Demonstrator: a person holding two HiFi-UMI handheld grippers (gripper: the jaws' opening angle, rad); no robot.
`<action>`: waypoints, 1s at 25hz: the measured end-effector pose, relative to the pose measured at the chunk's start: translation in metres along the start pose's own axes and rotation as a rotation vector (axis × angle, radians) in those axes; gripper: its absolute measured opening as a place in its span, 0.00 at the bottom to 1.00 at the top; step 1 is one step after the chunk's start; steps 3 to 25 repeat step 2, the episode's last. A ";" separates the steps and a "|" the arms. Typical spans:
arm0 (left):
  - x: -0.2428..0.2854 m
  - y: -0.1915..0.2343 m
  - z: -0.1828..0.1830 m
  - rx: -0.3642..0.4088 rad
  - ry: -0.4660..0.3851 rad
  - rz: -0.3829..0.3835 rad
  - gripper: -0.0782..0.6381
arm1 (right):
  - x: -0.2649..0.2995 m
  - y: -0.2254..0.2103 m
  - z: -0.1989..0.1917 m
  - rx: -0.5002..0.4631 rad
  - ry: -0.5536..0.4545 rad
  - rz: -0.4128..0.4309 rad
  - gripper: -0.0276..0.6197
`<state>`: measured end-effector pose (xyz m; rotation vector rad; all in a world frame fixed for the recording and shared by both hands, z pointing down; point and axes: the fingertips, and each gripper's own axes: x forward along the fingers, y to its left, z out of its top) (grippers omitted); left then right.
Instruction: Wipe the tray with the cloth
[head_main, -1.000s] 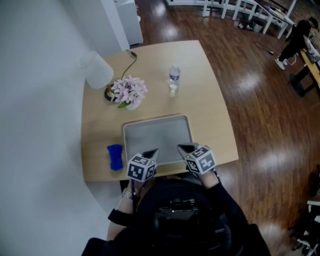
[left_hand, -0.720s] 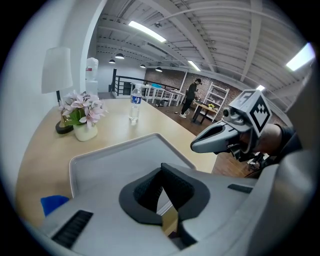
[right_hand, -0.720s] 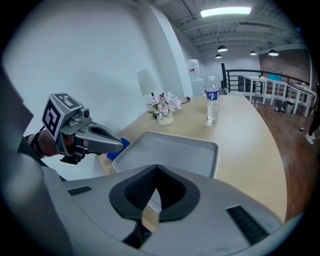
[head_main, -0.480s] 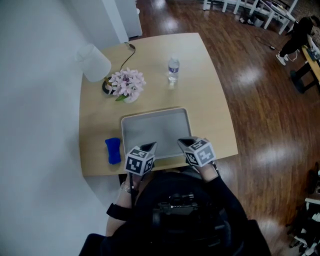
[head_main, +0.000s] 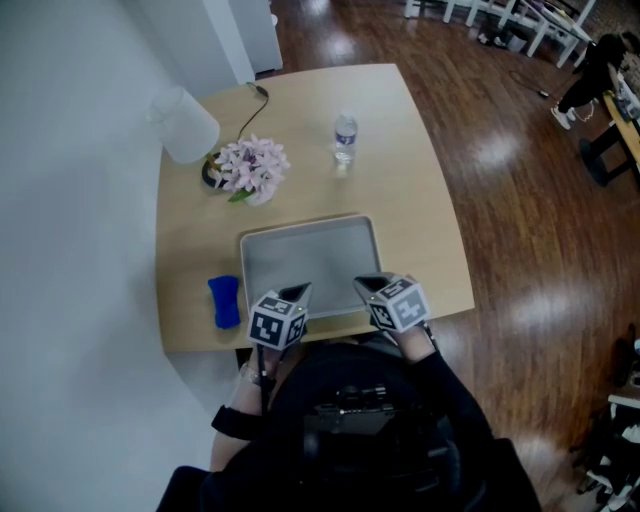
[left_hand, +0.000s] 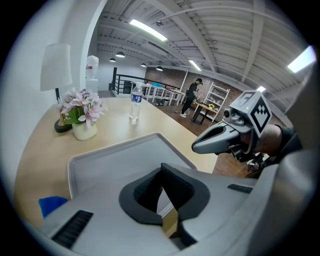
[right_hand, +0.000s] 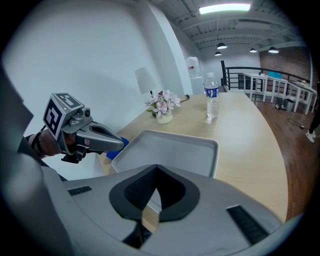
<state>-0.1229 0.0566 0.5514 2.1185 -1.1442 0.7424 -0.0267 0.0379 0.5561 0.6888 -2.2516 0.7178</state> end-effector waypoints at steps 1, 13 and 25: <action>0.000 0.000 0.000 0.000 0.000 0.000 0.11 | 0.000 0.000 0.000 -0.002 0.000 -0.001 0.04; 0.000 0.000 0.001 0.000 0.000 -0.001 0.11 | 0.000 0.000 0.001 -0.005 -0.001 -0.002 0.04; 0.000 0.000 0.001 0.000 0.000 -0.001 0.11 | 0.000 0.000 0.001 -0.005 -0.001 -0.002 0.04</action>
